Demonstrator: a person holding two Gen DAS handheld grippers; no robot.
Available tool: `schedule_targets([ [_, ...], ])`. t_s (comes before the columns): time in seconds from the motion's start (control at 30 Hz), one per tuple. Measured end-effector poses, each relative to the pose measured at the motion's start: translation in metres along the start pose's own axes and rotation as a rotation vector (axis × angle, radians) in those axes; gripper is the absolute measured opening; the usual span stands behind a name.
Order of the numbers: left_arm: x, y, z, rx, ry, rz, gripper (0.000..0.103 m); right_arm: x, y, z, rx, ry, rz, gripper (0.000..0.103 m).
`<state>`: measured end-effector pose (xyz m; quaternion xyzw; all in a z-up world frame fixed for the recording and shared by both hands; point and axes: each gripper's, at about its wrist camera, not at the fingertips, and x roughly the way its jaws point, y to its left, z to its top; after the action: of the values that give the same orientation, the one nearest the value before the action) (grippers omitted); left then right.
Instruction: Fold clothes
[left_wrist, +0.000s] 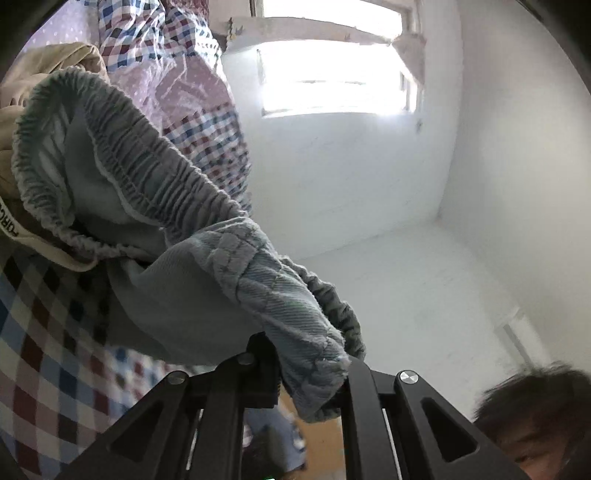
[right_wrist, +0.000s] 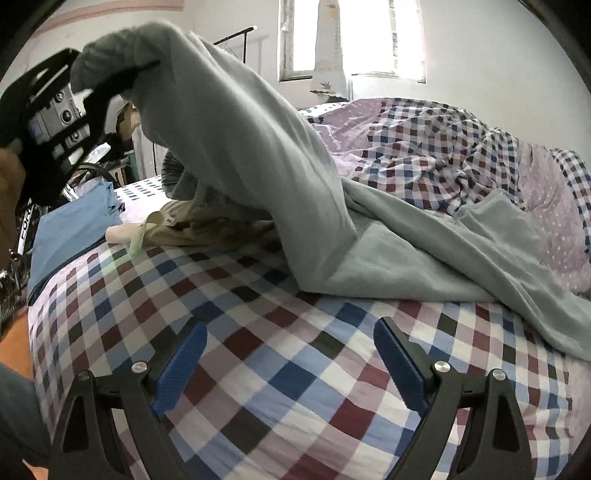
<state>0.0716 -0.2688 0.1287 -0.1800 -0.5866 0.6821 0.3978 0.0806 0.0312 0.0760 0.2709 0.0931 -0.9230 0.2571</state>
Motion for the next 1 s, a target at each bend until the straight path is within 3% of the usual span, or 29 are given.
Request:
schedule_targets([
  [0.23, -0.044, -0.002, 0.024, -0.065, -0.147, -0.122, 0.007, 0.011, -0.015, 0.003, -0.013, 0.026, -0.091, 0.087],
  [0.33, -0.042, 0.001, 0.026, -0.072, -0.154, -0.109, 0.007, 0.031, -0.012, 0.013, -0.104, 0.038, -0.14, 0.081],
  [0.4, -0.041, 0.004, 0.028, -0.077, -0.158, -0.101, 0.007, 0.048, -0.011, 0.023, -0.17, 0.047, -0.196, 0.065],
  [0.53, -0.038, 0.008, 0.031, -0.087, -0.166, -0.085, 0.008, 0.072, -0.011, 0.039, -0.281, 0.046, -0.281, 0.057],
  [0.57, -0.037, 0.01, 0.032, -0.089, -0.169, -0.081, 0.008, 0.074, -0.012, 0.042, -0.296, 0.046, -0.291, 0.046],
  [0.6, -0.037, 0.011, 0.039, -0.091, -0.173, -0.066, 0.008, 0.077, -0.013, 0.045, -0.312, 0.045, -0.301, 0.024],
  [0.63, -0.036, 0.013, 0.037, -0.099, -0.178, -0.051, 0.008, 0.077, -0.015, 0.048, -0.32, 0.043, -0.308, 0.013],
  [0.67, -0.036, 0.016, 0.036, -0.106, -0.184, -0.036, 0.008, 0.073, -0.018, 0.051, -0.318, 0.038, -0.307, 0.006],
  [0.87, -0.047, 0.018, 0.027, -0.115, -0.19, 0.071, 0.016, 0.01, -0.036, 0.076, -0.274, -0.072, -0.317, 0.0],
  [1.0, -0.032, 0.027, 0.036, -0.109, -0.153, 0.187, 0.043, -0.059, -0.053, 0.106, -0.18, -0.196, -0.348, 0.0],
])
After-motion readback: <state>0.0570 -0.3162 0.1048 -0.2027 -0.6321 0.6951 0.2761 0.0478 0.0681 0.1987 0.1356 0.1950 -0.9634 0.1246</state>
